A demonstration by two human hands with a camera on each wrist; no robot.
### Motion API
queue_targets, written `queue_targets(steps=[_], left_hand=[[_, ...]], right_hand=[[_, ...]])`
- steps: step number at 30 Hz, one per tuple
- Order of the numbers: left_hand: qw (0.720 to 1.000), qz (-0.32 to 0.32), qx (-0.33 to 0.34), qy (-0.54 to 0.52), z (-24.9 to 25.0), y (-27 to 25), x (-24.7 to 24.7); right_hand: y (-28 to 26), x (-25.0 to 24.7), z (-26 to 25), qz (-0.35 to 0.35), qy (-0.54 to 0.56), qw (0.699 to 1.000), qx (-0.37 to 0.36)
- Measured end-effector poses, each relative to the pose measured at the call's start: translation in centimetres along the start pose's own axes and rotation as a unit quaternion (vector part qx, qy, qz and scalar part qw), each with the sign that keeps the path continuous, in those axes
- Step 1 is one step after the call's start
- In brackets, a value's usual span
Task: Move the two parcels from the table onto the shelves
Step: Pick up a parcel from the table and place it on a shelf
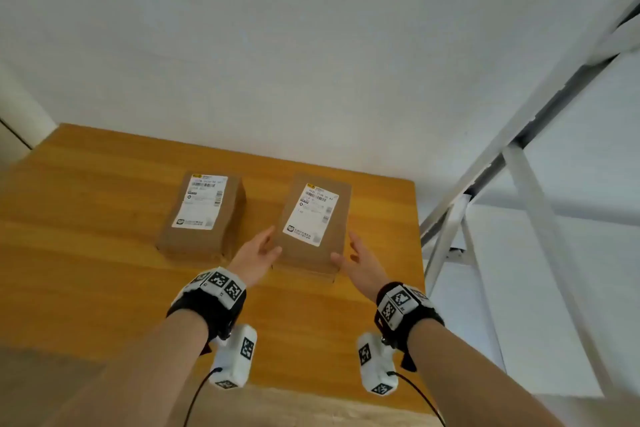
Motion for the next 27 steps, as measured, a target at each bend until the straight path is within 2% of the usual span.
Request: queue_targets(steps=[5,14,20,27], left_hand=[[0.997,-0.016,-0.016,-0.069,-0.8,1.5,0.5],[0.981,0.026,-0.04,-0.186,-0.1,-1.3,0.6],[0.975,0.062,-0.023,-0.212,1.0,-7.5,0.6],[0.965,0.122,0.018,-0.23,2.7,-18.8,1.6]], right_hand=[[1.9,0.5,1.1,-0.022,0.1,0.995,-0.004],[0.3,0.4,0.6,-0.028,0.14,0.989,-0.038],[-4.5,0.0,-0.1,-0.035,0.158,0.984,-0.073],[-14.8,-0.6,-0.5,-0.045,0.146,0.98,-0.126]])
Point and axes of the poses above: each hand's wrist, its own y-axis towards the middle knuckle, its own x-axis out of the palm, z = x × y, the point moved 3 cm from there along y, towards the middle knuckle, and after that the axes turned 7 degrees about y, right-handed, at the moved point
